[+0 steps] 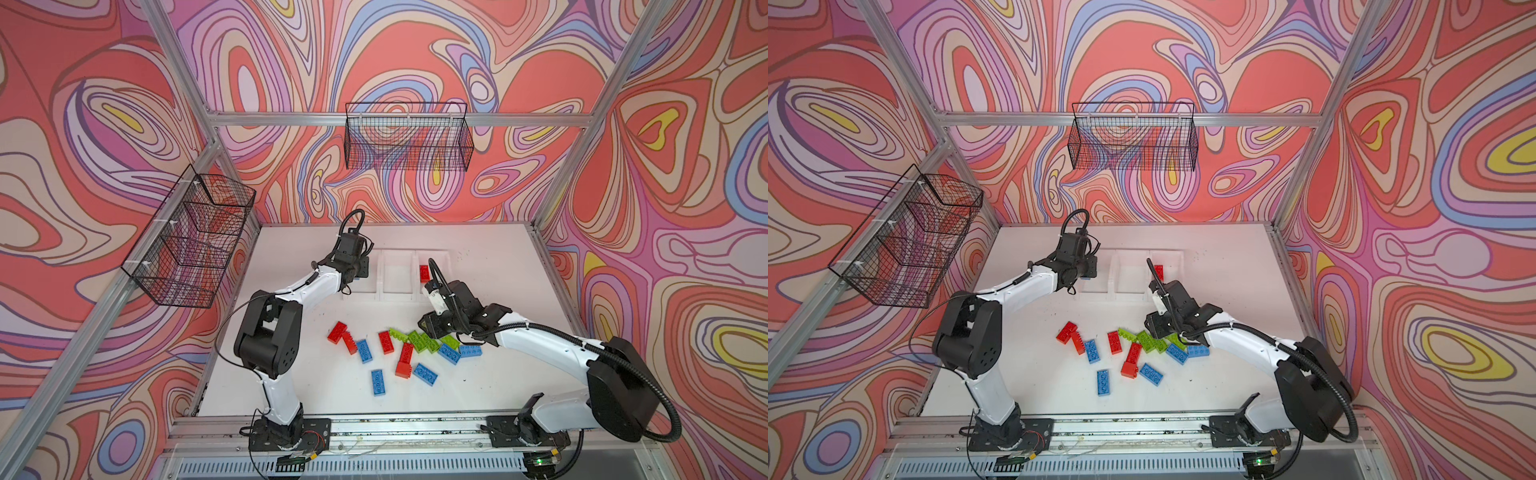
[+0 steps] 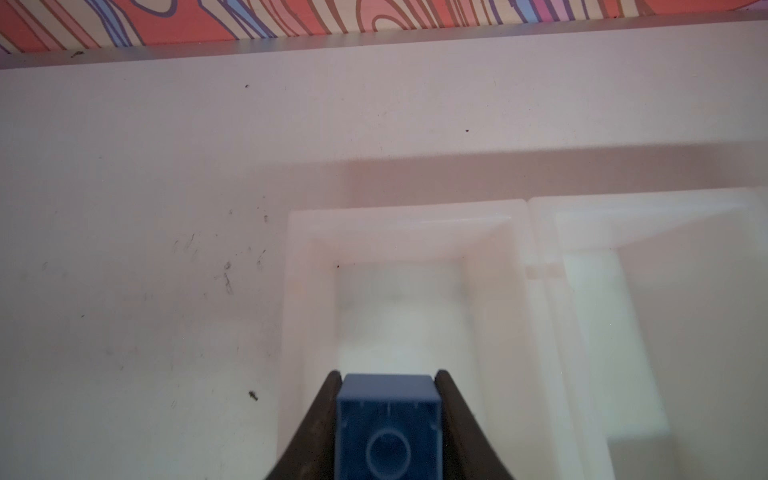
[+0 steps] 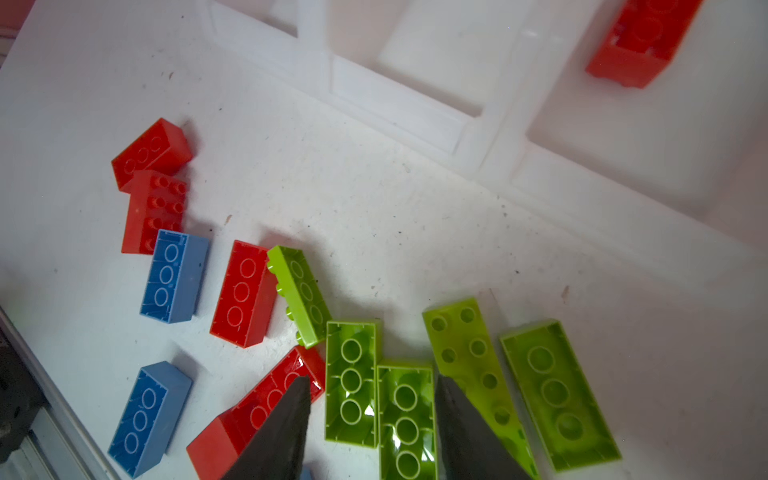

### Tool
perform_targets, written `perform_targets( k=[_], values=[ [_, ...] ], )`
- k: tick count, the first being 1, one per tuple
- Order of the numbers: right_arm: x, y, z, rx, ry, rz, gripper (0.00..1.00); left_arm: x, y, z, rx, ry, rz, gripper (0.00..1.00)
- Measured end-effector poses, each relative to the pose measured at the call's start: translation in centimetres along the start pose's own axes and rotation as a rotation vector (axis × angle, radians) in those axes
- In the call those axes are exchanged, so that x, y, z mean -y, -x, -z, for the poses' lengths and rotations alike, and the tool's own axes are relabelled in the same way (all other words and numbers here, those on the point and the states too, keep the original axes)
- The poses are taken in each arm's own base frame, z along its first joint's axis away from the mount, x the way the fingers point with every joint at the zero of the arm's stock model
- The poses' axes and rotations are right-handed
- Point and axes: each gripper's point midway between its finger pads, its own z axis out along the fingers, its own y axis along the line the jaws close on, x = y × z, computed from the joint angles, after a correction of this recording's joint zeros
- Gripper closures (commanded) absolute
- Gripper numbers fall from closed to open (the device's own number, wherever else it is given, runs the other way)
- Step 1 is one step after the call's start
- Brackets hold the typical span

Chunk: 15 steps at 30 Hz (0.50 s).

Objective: Sort the legos into containers by color
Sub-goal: 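Release blue brick into bin while right gripper grasps lime-green brick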

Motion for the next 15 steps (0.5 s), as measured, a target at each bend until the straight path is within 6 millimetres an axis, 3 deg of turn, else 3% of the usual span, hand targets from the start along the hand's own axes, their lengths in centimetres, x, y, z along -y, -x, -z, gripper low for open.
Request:
perform_targets(
  k=[4,8,12,15],
  values=[
    [-1.3,-0.1,-1.1,-0.02,0.017,0.052,0.56,0.4,0.6,-2.0,-0.009,-0.004,-0.008,0.8],
    [-1.9,-0.3,-2.0,-0.036,0.025,0.078,0.56,0.1,-0.1,-4.0,-0.035,0.009,-0.016,0.77],
    [-2.8,-0.4,-2.8,-0.045,0.039,0.112,0.56,-0.3,-0.8,-5.9,-0.065,0.02,-0.014,0.66],
    [-3.8,-0.6,-3.5,-0.058,0.051,0.148,0.56,-0.3,-1.0,-6.3,-0.074,0.017,-0.011,0.5]
  ],
)
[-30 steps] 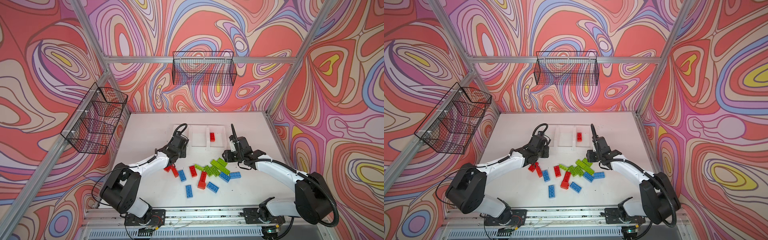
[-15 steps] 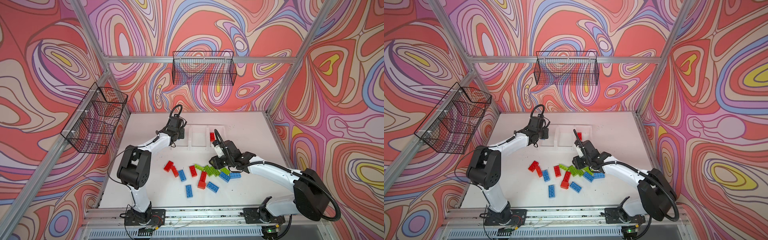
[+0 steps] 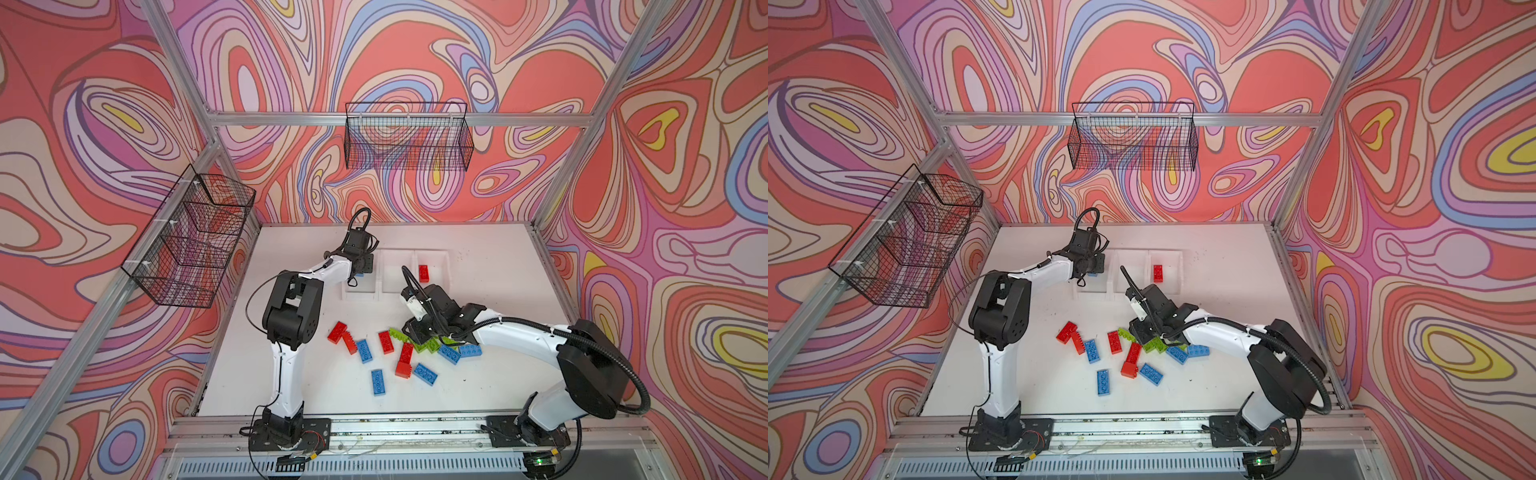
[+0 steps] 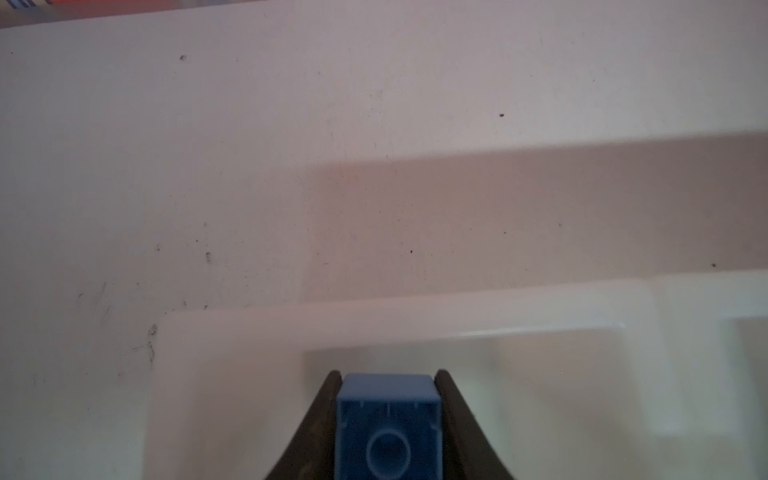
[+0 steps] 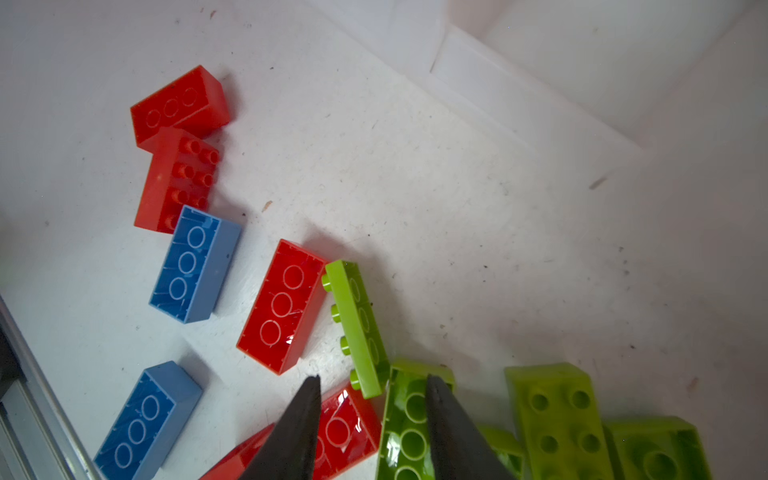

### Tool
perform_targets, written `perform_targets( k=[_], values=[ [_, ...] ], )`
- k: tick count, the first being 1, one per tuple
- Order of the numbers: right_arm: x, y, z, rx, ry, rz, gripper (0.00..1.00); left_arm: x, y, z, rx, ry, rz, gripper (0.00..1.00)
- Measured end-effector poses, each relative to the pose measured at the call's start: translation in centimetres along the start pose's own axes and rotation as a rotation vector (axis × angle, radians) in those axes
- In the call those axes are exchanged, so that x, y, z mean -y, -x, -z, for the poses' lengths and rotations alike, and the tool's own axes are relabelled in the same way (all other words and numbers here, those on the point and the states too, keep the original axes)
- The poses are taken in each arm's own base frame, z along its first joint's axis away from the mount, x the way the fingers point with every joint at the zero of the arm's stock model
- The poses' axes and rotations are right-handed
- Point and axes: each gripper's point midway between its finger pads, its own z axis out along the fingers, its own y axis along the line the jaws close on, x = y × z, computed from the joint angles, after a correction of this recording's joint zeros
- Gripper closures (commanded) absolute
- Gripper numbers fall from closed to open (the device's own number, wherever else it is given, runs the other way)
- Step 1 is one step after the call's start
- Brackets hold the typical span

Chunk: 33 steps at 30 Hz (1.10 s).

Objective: Sort the legos into containers by color
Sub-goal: 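Release blue brick into bin while right gripper grasps lime-green brick, then drop lime-green brick in middle bin while left gripper returns to pile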

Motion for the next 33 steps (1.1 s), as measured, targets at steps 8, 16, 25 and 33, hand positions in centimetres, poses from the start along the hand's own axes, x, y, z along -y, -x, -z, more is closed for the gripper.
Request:
perform_targets(
  k=[8,16,25,33],
  values=[
    [-0.9,-0.2,-1.9,-0.039,-0.006,0.067,0.55,0.3,1.8,1.5,0.042,-0.021,0.015,0.32],
    [-0.9,0.0,-3.2,-0.061,-0.037,0.115,0.57,0.0,6.2,8.9,0.184,-0.05,0.036,0.32],
    [-0.3,-1.0,-5.0,-0.112,-0.067,0.146,0.65,-2.0,4.3,15.6,0.243,-0.041,0.047,0.32],
    [-0.1,-1.2,-5.5,-0.126,-0.072,0.158,0.87,-4.3,-0.7,16.7,0.163,0.011,0.045,0.32]
  ],
)
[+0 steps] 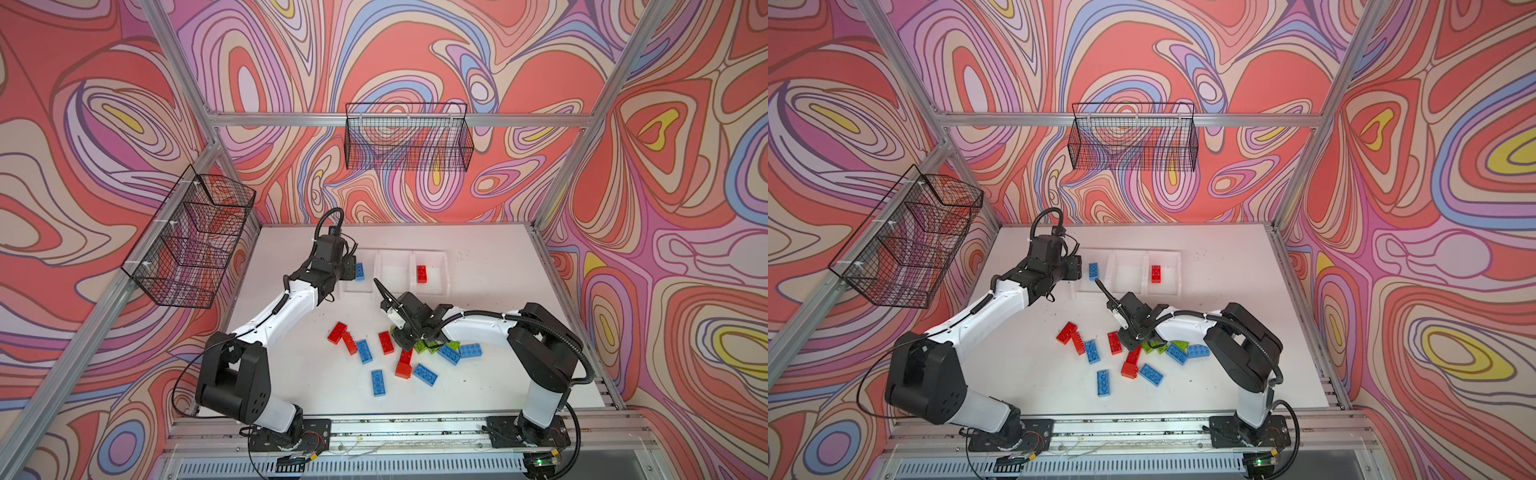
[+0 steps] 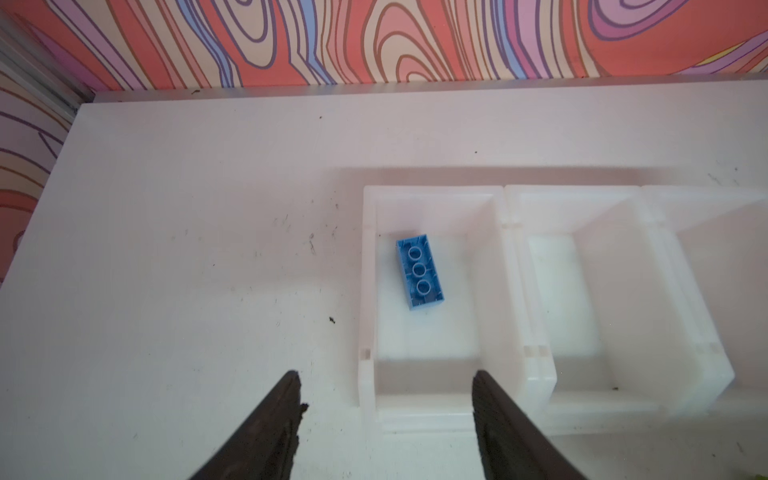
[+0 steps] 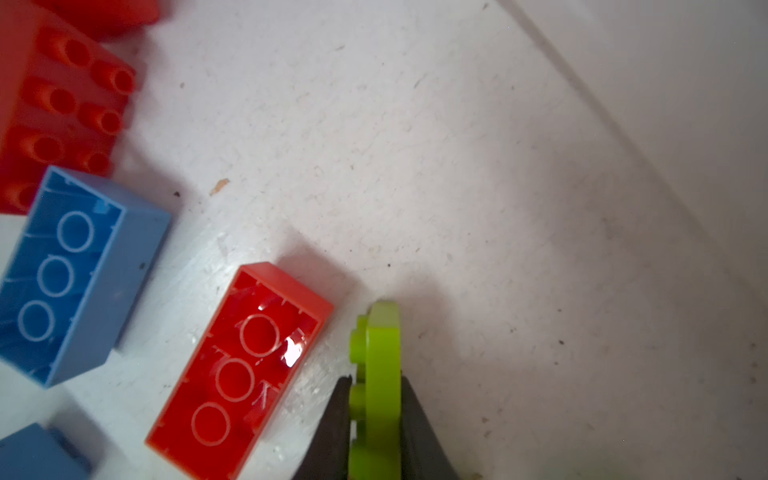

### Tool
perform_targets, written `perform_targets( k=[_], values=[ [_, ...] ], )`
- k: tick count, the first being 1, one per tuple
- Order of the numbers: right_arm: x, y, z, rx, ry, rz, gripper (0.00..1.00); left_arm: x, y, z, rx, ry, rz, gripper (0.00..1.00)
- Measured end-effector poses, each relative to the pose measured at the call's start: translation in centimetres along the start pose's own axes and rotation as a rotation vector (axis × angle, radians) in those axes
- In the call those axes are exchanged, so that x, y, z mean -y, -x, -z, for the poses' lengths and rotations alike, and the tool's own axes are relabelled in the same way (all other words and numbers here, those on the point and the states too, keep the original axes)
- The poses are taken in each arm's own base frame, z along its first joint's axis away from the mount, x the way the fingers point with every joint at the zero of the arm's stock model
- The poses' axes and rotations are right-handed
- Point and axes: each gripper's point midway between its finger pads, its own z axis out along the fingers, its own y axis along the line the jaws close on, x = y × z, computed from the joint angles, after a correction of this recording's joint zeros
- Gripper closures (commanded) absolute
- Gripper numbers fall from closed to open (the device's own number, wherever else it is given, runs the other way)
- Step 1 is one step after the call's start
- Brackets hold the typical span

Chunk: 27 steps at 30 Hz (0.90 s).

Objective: Sort the legos into containers by color
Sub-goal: 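Drop lime-green brick in middle bin while left gripper returns to pile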

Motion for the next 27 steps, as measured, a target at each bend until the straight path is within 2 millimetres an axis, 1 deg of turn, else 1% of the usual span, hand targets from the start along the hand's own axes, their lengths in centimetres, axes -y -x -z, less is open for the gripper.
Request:
perform_targets(
  k=[3,6,10,12,14,15,17,19,21,23,25,27],
  values=[
    [-0.1,0.3,0.3,0.011,0.003,-0.006,0.88,-0.6,-1.3,0.9,-0.019,0.012,0.001,0.32],
    [0.0,1.4,1.8,0.055,-0.005,-0.01,0.88,-1.1,-2.3,1.6,-0.034,0.021,0.01,0.32],
    [0.4,4.4,5.1,0.178,-0.025,-0.02,0.88,-1.8,-4.1,2.3,-0.07,0.034,0.021,0.31],
    [0.8,5.9,6.3,0.225,-0.028,-0.033,0.89,-2.2,-4.9,2.8,-0.08,0.041,0.032,0.31],
    [1.8,7.5,7.2,0.271,-0.038,-0.057,0.89,-2.5,-5.7,3.4,-0.089,0.046,0.043,0.31],
    [2.6,8.3,7.6,0.291,-0.041,-0.079,0.89,-2.7,-6.2,3.7,-0.093,0.047,0.051,0.31],
    [4.6,9.8,8.3,0.33,-0.05,-0.132,0.89,-2.9,-7.2,4.3,-0.097,0.045,0.068,0.31],
    [7.0,11.7,8.8,0.375,-0.058,-0.195,0.89,-3.2,-8.6,4.7,-0.113,0.043,0.088,0.32],
    [9.0,13.3,8.7,0.408,-0.067,-0.243,0.89,-3.4,-10.0,5.0,-0.129,0.043,0.11,0.32],
    [10.5,15.0,8.0,0.43,-0.067,-0.277,0.88,-3.6,-11.2,5.3,-0.143,0.039,0.134,0.32],
    [11.5,16.5,6.6,0.44,-0.062,-0.308,0.88,-3.7,-12.2,5.7,-0.151,0.035,0.159,0.32],
    [12.1,17.3,5.0,0.436,-0.051,-0.334,0.85,-3.9,-12.8,6.2,-0.153,0.037,0.18,0.33]
  ],
)
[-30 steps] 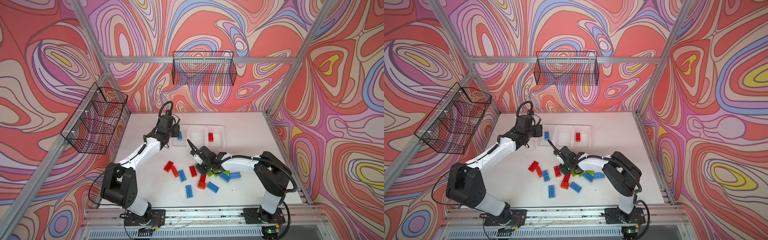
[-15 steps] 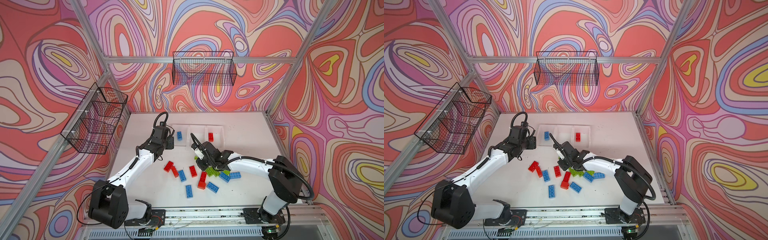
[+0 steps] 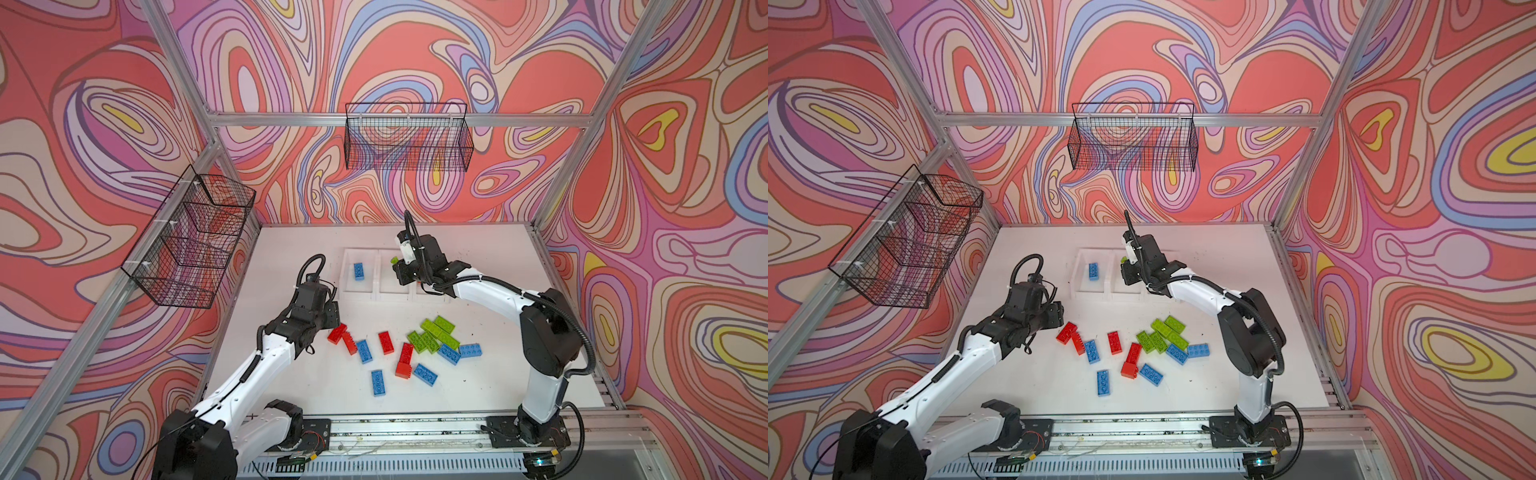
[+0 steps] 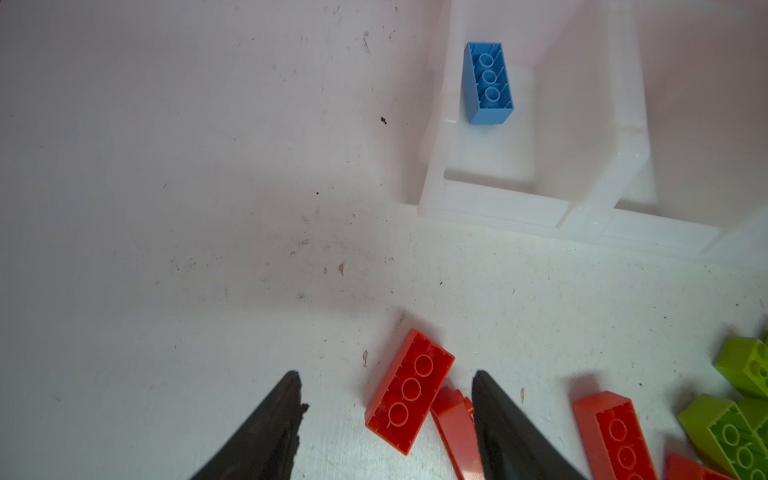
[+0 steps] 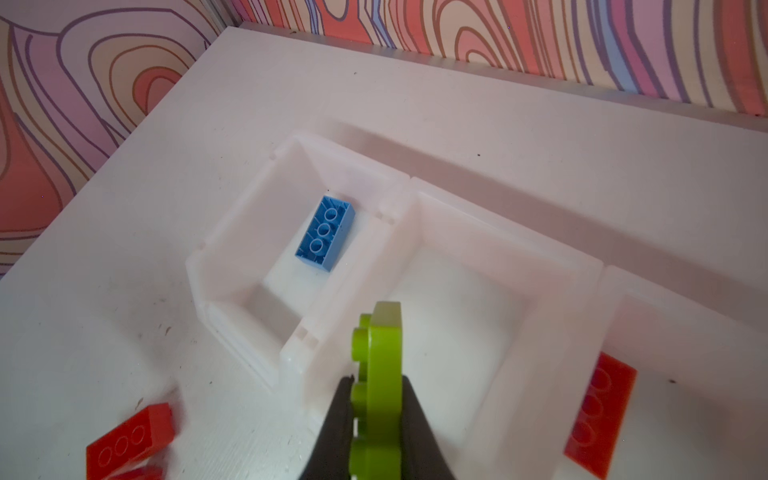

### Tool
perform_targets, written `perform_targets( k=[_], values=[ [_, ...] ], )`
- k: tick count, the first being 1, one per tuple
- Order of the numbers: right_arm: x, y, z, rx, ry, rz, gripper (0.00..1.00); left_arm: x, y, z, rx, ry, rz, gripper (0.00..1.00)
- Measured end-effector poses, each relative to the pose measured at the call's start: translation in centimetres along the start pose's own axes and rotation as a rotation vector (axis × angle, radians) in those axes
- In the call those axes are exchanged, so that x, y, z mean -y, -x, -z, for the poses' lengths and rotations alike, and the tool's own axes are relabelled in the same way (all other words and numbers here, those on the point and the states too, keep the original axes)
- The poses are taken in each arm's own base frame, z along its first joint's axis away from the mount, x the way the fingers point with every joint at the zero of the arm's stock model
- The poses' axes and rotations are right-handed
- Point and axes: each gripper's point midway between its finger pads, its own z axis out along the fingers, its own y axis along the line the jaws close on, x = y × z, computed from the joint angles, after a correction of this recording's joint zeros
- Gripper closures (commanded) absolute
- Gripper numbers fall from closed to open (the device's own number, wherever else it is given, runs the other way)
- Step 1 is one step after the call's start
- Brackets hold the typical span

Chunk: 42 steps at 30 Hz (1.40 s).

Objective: Sort the legos into containers by color
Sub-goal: 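Drop lime-green brick in middle bin while left gripper returns to pile, then carry a red brick to the red bin with the left gripper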

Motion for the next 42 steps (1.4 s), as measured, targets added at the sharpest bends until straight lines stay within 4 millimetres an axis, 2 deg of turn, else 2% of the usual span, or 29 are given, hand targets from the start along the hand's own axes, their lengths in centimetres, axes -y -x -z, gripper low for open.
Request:
perform_targets(
  k=[6,10,12,15,16,18,23,25,28,33,36,39,42],
  values=[
    [1.9,-2.1,-4.5,-0.057,-0.021,-0.083,0.82,-0.8,-1.7,0.2,-0.017,0.008,0.048,0.33],
    [2.8,-2.4,-6.5,-0.068,-0.033,-0.124,0.81,-1.0,-2.6,-0.1,-0.047,0.015,0.064,0.34],
    [3.0,-2.4,-6.9,-0.068,-0.036,-0.142,0.76,-1.1,-3.0,-0.4,-0.064,0.021,0.07,0.34],
    [2.9,-1.8,-7.2,-0.056,-0.031,-0.165,0.58,-1.1,-3.5,-0.8,-0.09,0.028,0.073,0.34],
    [2.8,-1.6,-7.2,-0.05,-0.029,-0.17,0.56,-1.1,-3.6,-0.9,-0.098,0.03,0.074,0.34],
    [2.6,-1.1,-7.2,-0.037,-0.013,-0.174,0.53,-1.2,-4.0,-1.1,-0.113,0.033,0.077,0.34],
    [2.8,-0.6,-7.1,-0.017,0.001,-0.179,0.53,-1.1,-4.7,-1.6,-0.149,0.034,0.084,0.35],
    [3.1,-0.4,-6.6,-0.009,0.001,-0.182,0.53,-1.1,-5.1,-1.9,-0.169,0.036,0.083,0.35],
    [4.1,0.1,-4.6,0.008,-0.012,-0.189,0.54,-1.1,-5.8,-2.3,-0.199,0.041,0.082,0.35],
    [5.9,2.9,0.5,0.096,-0.049,-0.183,0.54,-1.1,-6.7,-3.1,-0.241,0.054,0.07,0.35],
    [6.2,4.5,3.3,0.156,-0.067,-0.169,0.54,-0.9,-7.5,-3.7,-0.271,0.061,0.055,0.34],
    [6.1,4.9,4.8,0.184,-0.072,-0.153,0.54,-0.6,-8.0,-4.3,-0.296,0.066,0.038,0.34],
    [6.3,4.0,4.9,0.172,-0.085,-0.149,0.54,-0.1,-8.1,-4.7,-0.307,0.063,0.024,0.34]
  ],
)
